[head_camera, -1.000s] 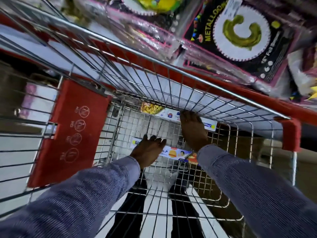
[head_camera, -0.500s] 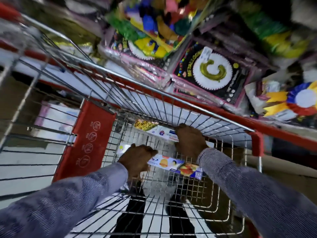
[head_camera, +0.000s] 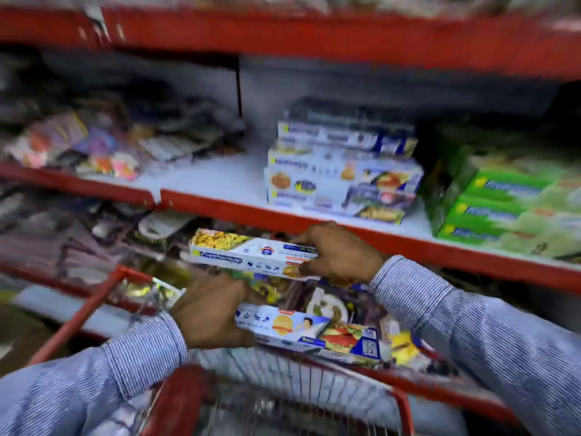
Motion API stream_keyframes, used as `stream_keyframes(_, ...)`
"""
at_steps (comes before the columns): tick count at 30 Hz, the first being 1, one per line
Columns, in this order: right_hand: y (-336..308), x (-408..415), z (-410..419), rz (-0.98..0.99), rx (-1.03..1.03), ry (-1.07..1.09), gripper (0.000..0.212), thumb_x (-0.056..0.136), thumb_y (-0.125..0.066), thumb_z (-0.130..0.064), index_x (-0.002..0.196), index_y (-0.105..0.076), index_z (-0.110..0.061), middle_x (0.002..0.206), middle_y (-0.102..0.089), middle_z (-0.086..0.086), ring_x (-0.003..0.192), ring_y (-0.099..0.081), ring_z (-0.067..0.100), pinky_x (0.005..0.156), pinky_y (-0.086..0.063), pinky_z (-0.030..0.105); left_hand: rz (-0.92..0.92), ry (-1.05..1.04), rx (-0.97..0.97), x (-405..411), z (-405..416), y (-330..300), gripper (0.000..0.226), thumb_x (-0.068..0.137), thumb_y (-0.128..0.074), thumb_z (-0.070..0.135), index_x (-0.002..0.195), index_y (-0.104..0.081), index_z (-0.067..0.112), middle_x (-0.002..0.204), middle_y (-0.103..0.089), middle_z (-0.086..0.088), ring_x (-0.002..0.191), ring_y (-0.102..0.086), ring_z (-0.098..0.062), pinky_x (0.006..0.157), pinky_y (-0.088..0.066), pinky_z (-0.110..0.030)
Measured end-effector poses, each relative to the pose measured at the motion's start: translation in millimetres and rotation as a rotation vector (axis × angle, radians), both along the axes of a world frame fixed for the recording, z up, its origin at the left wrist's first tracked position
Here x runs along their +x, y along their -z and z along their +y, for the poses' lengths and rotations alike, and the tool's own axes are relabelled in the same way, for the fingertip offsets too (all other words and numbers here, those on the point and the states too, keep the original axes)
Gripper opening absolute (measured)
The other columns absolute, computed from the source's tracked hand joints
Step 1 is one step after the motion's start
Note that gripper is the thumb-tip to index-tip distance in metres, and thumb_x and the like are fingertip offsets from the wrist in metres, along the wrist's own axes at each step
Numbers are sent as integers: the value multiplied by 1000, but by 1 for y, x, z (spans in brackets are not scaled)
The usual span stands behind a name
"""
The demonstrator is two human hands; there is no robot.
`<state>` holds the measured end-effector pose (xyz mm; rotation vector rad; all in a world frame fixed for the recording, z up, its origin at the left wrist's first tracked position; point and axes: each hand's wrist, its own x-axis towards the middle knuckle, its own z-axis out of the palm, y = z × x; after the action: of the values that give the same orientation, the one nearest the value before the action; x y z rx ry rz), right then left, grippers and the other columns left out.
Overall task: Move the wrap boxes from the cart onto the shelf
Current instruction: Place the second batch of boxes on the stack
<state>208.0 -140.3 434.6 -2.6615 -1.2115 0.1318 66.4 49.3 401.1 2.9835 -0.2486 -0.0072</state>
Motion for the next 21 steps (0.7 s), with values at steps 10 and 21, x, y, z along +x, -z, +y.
stream_keyframes(10,-149,54,-19,-146,134,135,44,75,-78,-33,115,-70,-15,114,-73,8,99,-68,24,81,-54,32,-182,-38,15,80,-7,-133,57,66,-79,56,119,-65,41,124,-64,12,117,-55,-19,92,-45,-31)
stream_keyframes(21,-148,168,-27,-12,39,334,63,91,-65,-35,145,-43,-14,156,-38,12,141,-38,28,117,-32,36,-183,38,-57,150,-17,-151,49,67,-82,49,113,-74,33,118,-73,14,103,-63,-14,81,-54,-28)
